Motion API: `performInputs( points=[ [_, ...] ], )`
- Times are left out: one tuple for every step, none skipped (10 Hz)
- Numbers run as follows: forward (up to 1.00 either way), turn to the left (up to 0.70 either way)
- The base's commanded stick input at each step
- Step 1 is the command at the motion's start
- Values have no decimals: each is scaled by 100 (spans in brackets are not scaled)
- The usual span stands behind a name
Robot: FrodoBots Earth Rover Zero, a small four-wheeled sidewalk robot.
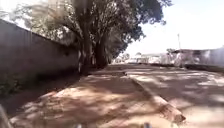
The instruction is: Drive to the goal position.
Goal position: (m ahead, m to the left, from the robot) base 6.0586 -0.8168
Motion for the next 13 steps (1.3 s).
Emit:
performInputs(
  points=[
    [70,0],
    [70,0],
    [70,0],
    [70,0],
    [70,0],
    [70,0],
    [70,0],
    [70,0],
    [70,0],
    [70,0],
    [70,-22],
    [70,-35],
    [70,-35]
  ],
)
